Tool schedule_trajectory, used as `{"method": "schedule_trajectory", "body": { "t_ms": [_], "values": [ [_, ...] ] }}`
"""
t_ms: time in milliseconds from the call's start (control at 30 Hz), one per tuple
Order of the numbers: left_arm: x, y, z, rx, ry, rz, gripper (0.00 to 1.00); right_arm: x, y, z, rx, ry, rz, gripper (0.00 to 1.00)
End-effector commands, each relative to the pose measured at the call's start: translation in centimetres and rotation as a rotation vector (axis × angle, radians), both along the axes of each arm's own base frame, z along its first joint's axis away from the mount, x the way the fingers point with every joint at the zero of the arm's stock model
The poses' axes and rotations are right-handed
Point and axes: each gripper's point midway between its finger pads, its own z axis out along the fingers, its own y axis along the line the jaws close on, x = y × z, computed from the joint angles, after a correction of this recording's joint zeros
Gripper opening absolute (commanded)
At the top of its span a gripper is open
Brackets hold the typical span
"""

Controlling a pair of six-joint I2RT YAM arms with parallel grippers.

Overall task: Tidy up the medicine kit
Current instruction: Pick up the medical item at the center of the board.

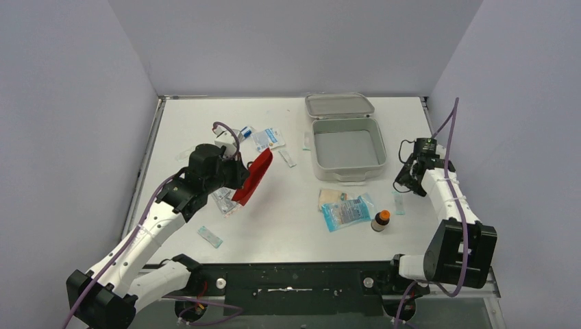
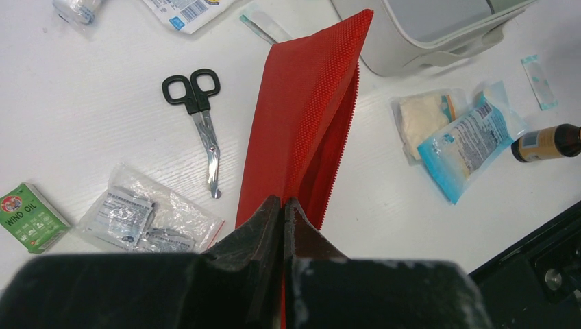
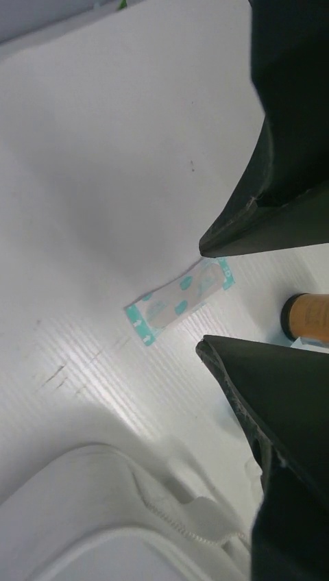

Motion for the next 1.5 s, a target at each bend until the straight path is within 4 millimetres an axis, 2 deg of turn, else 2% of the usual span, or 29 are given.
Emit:
{"method": "schedule_trajectory", "body": {
  "t_ms": [0,133,367,567,1000,1200,1467],
  "values": [
    [-0.7,-0.4,1.3,0.007,-0.057,-0.032,0.0,-0.6,0.9,-3.2,0.063,0.087,0.057,0.48],
    [-1.2,-0.6,1.9,0.009,-0.08,-0.045,0.0,-0.2,1.3,-4.7,0.089,0.113,0.095,0.5],
    [-1.8,-1.0,2.1,0.014,-0.091,-0.066,0.0,0.3,0.3,-6.3,0.044,0.17,0.136,0.52],
    [-1.6,-0.6,2.0,0.03,-0.097,-0.039,0.0,0.3,1.1,-8.0,0.085,0.182,0.163,0.52],
    [-1.4,-0.4,1.7,0.042,-0.091,-0.029,0.0,-0.1,0.1,-9.7,0.052,0.251,0.092,0.36],
    [-1.3,-0.3,1.4,0.053,-0.085,-0.023,0.0,0.2,-1.0,-9.5,0.037,0.218,0.022,0.24],
    [-1.1,0.6,1.7,0.058,-0.102,0.015,0.0,0.9,-1.1,-8.6,0.033,0.181,0.002,0.19]
  ]
}}
